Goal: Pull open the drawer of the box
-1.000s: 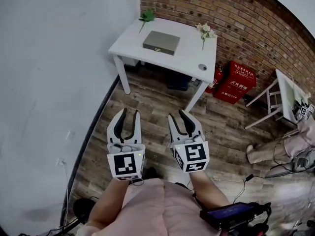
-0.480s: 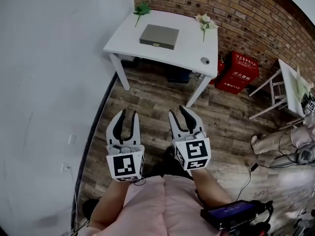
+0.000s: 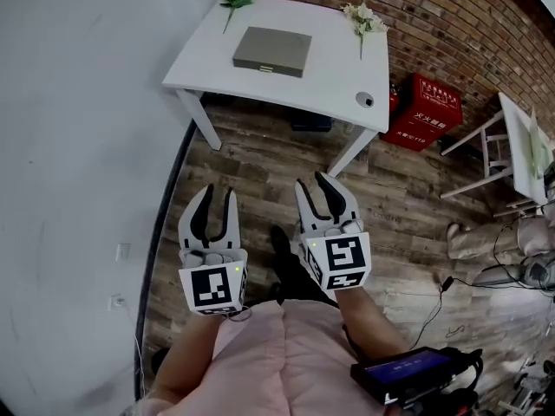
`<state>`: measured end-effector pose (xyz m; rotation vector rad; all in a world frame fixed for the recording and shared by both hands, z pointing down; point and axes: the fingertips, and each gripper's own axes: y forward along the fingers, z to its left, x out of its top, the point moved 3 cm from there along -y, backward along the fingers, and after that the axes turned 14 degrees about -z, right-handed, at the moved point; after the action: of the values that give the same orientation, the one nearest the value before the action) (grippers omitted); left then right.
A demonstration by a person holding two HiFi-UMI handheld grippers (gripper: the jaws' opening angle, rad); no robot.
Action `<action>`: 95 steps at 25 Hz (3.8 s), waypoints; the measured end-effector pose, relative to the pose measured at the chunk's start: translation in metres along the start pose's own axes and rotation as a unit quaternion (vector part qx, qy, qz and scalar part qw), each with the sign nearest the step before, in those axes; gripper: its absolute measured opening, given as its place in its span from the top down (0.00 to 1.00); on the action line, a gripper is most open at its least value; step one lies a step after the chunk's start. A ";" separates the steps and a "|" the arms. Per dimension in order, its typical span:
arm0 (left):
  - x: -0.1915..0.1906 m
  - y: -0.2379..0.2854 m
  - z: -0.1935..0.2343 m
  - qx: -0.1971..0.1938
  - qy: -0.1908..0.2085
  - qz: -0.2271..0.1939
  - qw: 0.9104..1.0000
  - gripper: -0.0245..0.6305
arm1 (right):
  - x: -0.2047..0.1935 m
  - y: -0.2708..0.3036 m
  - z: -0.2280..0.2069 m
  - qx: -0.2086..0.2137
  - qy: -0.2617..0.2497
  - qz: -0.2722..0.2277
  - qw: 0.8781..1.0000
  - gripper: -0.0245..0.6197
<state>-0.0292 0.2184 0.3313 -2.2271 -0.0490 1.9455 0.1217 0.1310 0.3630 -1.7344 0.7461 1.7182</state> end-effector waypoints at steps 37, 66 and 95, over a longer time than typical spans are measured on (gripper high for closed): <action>-0.046 0.298 0.112 -0.025 0.008 -0.016 1.000 0.80 | 0.010 0.303 -0.105 0.002 0.008 -0.010 1.000 0.74; -0.091 0.458 0.165 -0.144 -0.048 -0.004 0.988 0.80 | -0.012 0.431 -0.142 -0.106 0.039 0.038 0.993 0.74; -0.186 0.441 0.149 -0.161 -0.030 0.087 0.983 0.92 | -0.170 0.391 -0.128 -0.107 0.220 0.175 0.954 0.73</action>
<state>-0.2447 -0.2247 0.4243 -2.4426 -0.1964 2.2375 -0.0830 -0.2290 0.5264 -2.2895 1.1541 1.6985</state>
